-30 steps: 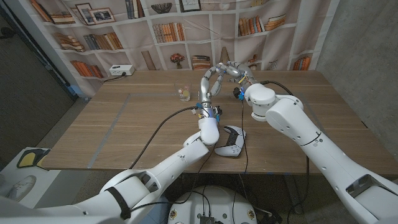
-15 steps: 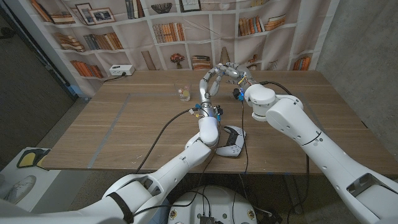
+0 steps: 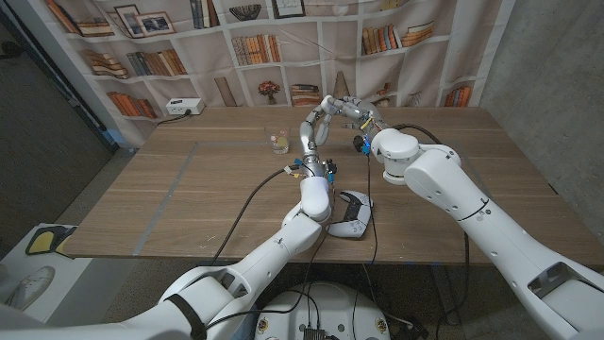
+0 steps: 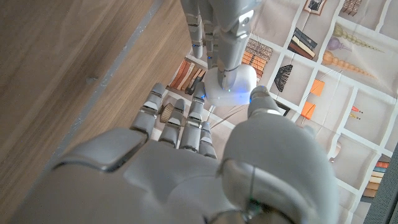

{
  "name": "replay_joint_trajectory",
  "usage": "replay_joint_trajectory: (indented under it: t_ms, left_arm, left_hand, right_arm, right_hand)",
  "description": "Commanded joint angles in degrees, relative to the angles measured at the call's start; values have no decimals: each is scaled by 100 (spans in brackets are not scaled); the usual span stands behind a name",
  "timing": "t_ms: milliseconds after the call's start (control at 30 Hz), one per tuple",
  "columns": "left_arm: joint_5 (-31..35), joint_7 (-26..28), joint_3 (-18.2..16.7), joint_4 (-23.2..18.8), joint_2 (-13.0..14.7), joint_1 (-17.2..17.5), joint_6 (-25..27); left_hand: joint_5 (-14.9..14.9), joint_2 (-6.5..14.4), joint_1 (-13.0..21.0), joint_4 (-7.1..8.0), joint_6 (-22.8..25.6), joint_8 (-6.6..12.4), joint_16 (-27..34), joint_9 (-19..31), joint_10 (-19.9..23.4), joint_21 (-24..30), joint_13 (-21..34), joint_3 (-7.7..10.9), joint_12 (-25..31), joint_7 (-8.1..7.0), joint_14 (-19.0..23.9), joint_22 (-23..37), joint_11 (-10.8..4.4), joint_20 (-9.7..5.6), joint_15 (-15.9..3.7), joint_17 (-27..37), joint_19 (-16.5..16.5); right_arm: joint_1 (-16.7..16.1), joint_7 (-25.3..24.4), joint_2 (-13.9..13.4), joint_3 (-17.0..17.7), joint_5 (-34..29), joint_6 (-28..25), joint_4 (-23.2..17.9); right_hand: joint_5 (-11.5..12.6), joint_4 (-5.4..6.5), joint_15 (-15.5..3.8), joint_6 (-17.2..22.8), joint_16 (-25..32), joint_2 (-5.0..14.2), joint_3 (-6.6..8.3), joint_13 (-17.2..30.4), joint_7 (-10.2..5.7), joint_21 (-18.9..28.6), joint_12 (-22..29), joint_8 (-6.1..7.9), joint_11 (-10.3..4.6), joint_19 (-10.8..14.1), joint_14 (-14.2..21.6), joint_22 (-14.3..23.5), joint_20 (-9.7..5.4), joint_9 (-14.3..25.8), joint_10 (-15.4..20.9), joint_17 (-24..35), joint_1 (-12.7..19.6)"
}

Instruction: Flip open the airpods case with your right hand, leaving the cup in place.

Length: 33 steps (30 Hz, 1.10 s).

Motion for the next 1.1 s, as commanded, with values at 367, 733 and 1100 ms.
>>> replay_joint_trajectory:
  t_ms: [367,733,1100]
  left_arm:
    - [-362,-390,-188,-14,-87,103,-203]
    - [-936,-903,-309,-54,-176,146,-375]
    - [-1343,-1325,-427,-270,-194,260,-401]
  left_hand:
    - [32,59,-46,-42,287,64,-13,19,240,36,133,6,63,-262,167,21,-244,5,-117,27,63]
    - [35,64,-67,-59,306,37,-23,20,256,39,146,8,42,-267,188,22,-286,-6,-128,30,83]
    - [34,66,-82,-73,335,24,-30,22,275,39,158,3,29,-274,194,24,-294,-7,-130,35,88]
  right_arm:
    - [-52,-81,2,45,24,76,31]
    - [-6,-74,-5,20,8,43,78]
    - [25,-89,-5,-17,-66,50,131]
  right_hand:
    - [-137,115,231,-214,-123,-73,-190,-88,57,6,-146,-21,181,-77,-296,14,5,30,-466,36,-433]
    - [-140,102,260,-258,-163,-70,-199,-116,46,1,-160,-12,241,-106,-394,14,5,33,-612,28,-464]
    - [-142,85,302,-335,-217,-82,-225,-167,30,-5,-202,-7,377,-164,-530,14,6,38,-992,18,-534]
